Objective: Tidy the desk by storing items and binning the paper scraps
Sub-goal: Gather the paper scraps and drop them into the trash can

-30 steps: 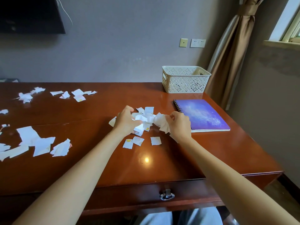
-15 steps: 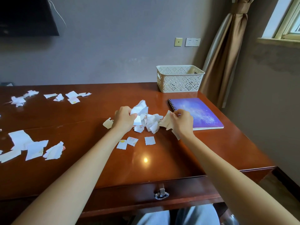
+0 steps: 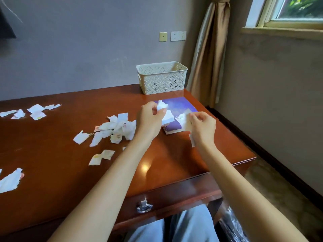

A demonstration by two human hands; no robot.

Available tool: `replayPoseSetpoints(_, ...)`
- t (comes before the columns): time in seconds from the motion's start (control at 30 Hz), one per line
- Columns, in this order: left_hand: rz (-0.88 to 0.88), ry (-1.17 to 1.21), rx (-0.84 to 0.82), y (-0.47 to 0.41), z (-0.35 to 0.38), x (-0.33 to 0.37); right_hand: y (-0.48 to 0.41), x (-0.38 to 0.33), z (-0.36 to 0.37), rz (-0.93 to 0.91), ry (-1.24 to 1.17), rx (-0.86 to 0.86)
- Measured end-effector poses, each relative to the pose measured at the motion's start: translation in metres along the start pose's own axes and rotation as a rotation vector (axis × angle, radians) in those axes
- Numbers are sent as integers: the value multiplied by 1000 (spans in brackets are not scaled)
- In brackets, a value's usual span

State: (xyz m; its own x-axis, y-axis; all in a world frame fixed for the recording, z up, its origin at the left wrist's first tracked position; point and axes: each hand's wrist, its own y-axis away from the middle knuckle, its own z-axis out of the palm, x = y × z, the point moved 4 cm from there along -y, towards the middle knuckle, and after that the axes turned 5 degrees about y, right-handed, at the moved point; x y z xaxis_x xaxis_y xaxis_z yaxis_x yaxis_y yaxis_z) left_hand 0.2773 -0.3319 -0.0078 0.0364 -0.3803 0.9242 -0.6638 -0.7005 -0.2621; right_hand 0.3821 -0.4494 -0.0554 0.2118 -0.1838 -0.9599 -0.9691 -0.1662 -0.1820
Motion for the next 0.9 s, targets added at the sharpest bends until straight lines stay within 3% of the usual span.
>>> replayPoseSetpoints(0.2, 70, 132, -148, 39, 122, 29, -6, 42, -121, 94, -48, 303)
replayPoseSetpoints(0.4, 72, 218, -448, 104, 245, 44, 3, 112, -233, 263, -105, 538)
replayPoseSetpoints(0.53, -72, 140, -641, 142, 319, 13, 14, 179, -280, 433, -99, 637)
replayPoseSetpoints(0.9, -528, -271, -848, 177, 433, -126, 35, 355, -284, 1117, -174, 672)
